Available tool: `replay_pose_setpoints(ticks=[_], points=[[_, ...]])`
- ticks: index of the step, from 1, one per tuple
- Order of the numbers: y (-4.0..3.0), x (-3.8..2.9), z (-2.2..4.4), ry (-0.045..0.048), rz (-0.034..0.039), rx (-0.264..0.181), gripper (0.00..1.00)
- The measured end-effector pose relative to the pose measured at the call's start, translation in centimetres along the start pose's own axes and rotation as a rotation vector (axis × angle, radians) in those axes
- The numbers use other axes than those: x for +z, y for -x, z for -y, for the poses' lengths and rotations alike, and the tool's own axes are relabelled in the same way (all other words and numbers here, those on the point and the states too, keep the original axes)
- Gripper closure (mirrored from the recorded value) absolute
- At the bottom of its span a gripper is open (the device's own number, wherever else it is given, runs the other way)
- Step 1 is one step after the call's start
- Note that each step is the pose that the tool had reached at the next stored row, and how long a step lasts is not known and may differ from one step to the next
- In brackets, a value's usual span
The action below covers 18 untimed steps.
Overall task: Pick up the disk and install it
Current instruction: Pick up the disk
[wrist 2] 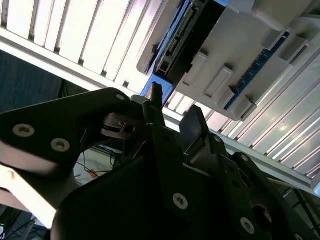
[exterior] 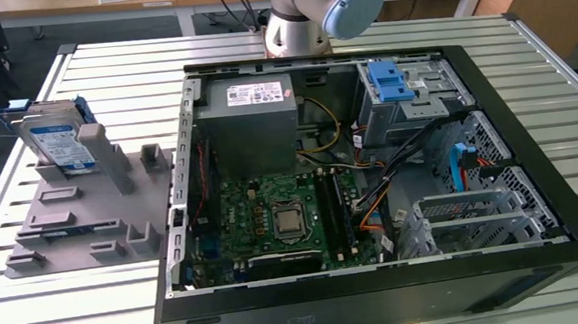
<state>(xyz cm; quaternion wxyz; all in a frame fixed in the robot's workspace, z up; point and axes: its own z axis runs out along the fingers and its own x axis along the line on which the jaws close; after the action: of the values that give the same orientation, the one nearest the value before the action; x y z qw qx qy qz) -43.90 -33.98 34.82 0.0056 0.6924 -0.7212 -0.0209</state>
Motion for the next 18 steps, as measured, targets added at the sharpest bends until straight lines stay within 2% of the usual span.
replay_pose_setpoints(ticks=[4, 18], points=[[0.01, 0.41, 0.01, -0.0021, 0.0000, -0.001, 0.58], [0.00, 0.52, 0.01, -0.0045, 0.0001, -0.002, 0.58]])
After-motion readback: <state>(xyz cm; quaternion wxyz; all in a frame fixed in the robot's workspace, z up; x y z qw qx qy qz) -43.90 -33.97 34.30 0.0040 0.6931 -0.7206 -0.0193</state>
